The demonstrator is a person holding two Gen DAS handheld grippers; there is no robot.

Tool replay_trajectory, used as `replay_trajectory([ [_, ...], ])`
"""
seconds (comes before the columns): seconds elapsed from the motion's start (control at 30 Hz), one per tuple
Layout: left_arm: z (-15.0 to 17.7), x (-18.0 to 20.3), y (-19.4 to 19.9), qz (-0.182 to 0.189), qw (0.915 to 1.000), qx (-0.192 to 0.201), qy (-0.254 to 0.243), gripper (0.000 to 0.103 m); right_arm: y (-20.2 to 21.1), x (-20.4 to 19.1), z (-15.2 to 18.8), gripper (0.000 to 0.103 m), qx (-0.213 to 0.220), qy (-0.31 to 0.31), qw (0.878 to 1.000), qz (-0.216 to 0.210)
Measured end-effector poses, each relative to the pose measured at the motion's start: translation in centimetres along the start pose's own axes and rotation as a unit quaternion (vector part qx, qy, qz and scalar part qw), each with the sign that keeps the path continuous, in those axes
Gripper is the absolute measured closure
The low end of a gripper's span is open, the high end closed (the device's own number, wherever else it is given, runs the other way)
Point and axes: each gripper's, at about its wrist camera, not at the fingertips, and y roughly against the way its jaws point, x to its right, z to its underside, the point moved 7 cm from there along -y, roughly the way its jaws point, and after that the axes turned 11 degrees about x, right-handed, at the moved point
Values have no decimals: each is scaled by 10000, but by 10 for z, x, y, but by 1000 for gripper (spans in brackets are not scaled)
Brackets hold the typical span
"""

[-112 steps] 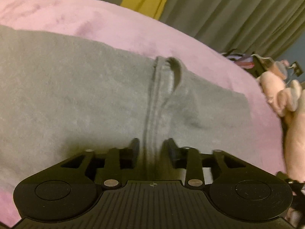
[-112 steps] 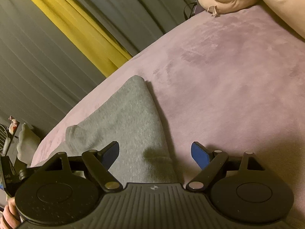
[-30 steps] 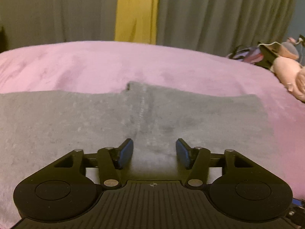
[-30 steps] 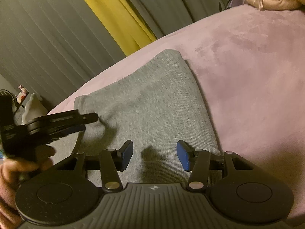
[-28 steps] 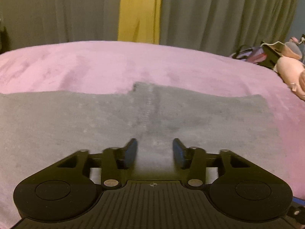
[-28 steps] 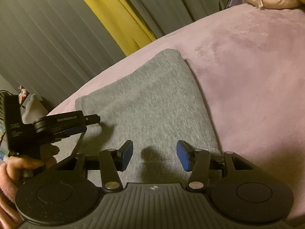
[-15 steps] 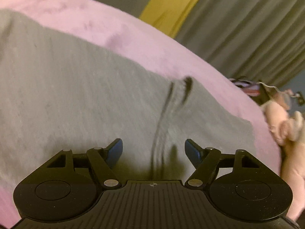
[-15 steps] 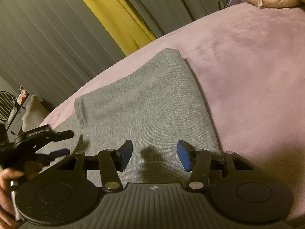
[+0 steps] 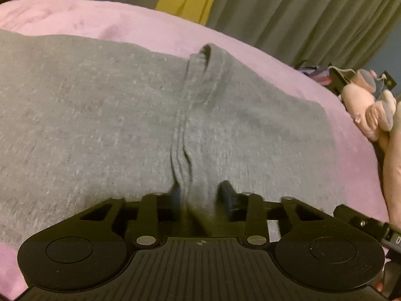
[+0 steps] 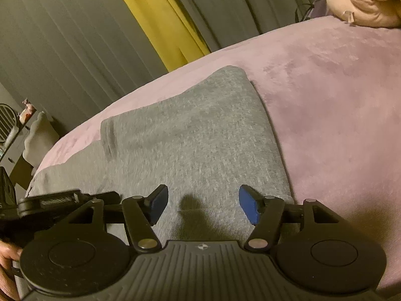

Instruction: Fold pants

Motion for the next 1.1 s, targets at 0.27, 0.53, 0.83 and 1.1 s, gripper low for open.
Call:
replay_trajectory([
  [0.27, -9, -1, 18, 7, 9991, 416, 64, 86, 6, -7, -1, 39, 158, 231, 9996, 39],
  [0.53, -18, 5, 43, -186, 9950, 880, -428, 86, 19, -15, -4, 39, 422, 419, 9982, -101],
  [0.83, -9, -20, 30, -603, 9962, 624, 45, 67, 5, -15, 2, 44, 123, 671, 9976, 137],
  [1.1, -36, -77, 69, -944, 9762, 1224, 1520, 35, 17, -6, -7, 78, 509, 381, 9978, 170],
])
